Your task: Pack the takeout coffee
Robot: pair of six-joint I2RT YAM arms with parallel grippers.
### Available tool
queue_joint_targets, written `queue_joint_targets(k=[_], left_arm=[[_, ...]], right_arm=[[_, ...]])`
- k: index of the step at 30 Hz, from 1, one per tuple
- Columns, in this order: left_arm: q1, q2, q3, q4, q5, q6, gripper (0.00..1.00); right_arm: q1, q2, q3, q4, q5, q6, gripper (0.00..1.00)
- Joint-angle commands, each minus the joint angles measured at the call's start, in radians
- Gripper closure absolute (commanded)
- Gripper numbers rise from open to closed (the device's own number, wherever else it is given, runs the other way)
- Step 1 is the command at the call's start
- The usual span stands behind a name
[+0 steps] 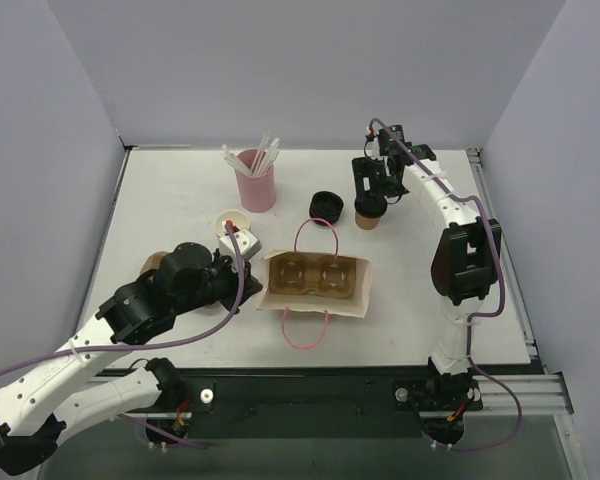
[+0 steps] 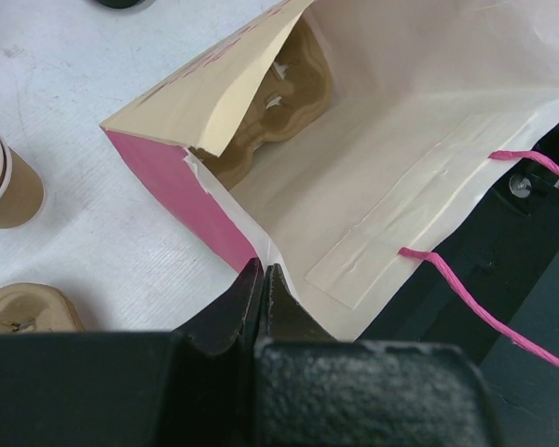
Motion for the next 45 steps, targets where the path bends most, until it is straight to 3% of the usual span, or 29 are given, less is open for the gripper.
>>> queue_joint_targets(k=[1,13,16,19,22,26,31,37,45], left_arm=[[0.008,0.006,0.047,0.048,0.008,0.015,1.00],[0.011,0.006,0.054,0.039,0.007,0.013,1.00],[0.009,0.008,0.055,0.034,0.007,0.015,1.00],[0.011,0.006,0.057,0.030,-0.001,0.015,1.00],[0.011,0.008,0.063,0.027,-0.007,0.018,1.00],[0.012,0.011,0.070,0.024,-0.016,0.018,1.00],[0.014,0.018,0.093,0.022,-0.018,0.013,1.00],[0.016,0.041,0.115,0.021,-0.008,-0.001,1.00],[0.020,0.087,0.139,-0.013,-0.010,-0.045,1.00]], right_arm=[[-0.009,0.014,0.036,-0.033,0.003,0.004,0.20],[-0.014,0.047,0.044,-0.035,-0.038,0.022,0.20],[-0.015,0.056,0.050,-0.035,-0.035,0.025,0.12],[-0.014,0.063,0.053,-0.035,-0.029,0.028,0.12],[-0.014,0.068,0.053,-0.040,-0.003,0.031,0.16],[-0.015,0.068,0.049,-0.049,0.009,0.022,0.32],[-0.015,0.037,0.024,-0.052,0.018,0.018,0.42],[-0.015,-0.039,0.009,-0.067,0.022,0.010,0.49],[-0.012,-0.327,-0.023,-0.104,0.000,-0.021,0.53]])
